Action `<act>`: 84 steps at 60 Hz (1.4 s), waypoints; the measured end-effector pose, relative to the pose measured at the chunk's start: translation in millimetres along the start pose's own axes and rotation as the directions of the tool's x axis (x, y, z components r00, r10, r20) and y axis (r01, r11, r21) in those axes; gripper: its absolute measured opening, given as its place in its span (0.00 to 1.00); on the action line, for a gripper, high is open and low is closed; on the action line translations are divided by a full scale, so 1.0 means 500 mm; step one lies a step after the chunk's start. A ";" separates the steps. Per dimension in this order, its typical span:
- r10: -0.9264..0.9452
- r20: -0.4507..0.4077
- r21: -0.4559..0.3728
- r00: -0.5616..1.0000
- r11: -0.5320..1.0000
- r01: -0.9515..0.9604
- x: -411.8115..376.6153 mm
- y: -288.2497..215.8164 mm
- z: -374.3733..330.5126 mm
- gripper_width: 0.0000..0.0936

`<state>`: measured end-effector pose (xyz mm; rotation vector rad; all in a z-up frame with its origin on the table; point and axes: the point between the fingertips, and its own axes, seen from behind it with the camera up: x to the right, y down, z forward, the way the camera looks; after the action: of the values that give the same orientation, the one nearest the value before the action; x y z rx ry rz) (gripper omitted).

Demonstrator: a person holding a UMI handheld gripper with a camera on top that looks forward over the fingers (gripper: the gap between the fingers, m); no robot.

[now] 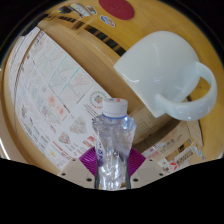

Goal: Pour water

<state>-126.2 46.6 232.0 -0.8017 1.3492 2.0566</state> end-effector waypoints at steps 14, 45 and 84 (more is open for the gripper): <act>-0.494 -0.058 -0.173 0.868 0.861 0.478 -0.085 0.093 0.024 0.37; -0.767 -0.173 -0.281 -0.618 -0.563 0.777 -0.368 -0.163 -0.030 0.37; -0.703 -0.148 -0.577 -0.695 -0.510 0.638 -0.115 -0.469 -0.141 0.56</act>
<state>93.5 55.6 109.7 -1.8582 -0.0469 -0.0173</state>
